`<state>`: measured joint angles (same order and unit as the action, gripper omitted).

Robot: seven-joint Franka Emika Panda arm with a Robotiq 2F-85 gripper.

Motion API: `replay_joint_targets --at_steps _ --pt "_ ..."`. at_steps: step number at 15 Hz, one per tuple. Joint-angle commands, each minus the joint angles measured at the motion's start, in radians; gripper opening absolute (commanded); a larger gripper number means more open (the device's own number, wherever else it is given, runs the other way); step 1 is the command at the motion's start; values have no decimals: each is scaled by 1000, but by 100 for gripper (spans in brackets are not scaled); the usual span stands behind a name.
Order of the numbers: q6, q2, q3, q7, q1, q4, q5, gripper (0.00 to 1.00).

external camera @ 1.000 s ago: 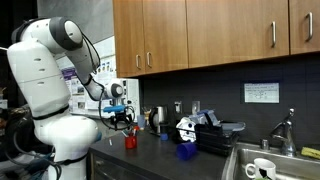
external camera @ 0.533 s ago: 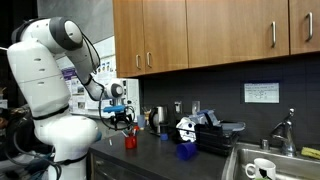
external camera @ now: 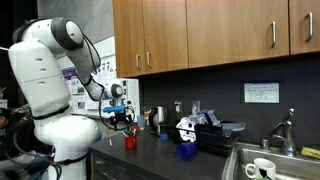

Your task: Take the green marker out of the cup

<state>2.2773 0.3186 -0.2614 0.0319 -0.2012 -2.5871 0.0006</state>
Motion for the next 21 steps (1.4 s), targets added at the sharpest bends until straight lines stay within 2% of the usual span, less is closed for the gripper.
replay_joint_targets --at_steps 1,4,5,7,15,17,21 --pt "-3 -56 5 -2 -18 39 -10 100" --pt "6 -88 7 -10 -22 55 -6 100" --pt "18 -99 12 -23 -23 59 -2 75" --pt "30 -112 17 -33 -20 66 -1 69" --pt "47 -139 23 -38 -16 86 -17 6" --pt "46 -138 23 -36 -15 90 -19 0" --pt "47 -133 23 -34 -14 94 -26 0"
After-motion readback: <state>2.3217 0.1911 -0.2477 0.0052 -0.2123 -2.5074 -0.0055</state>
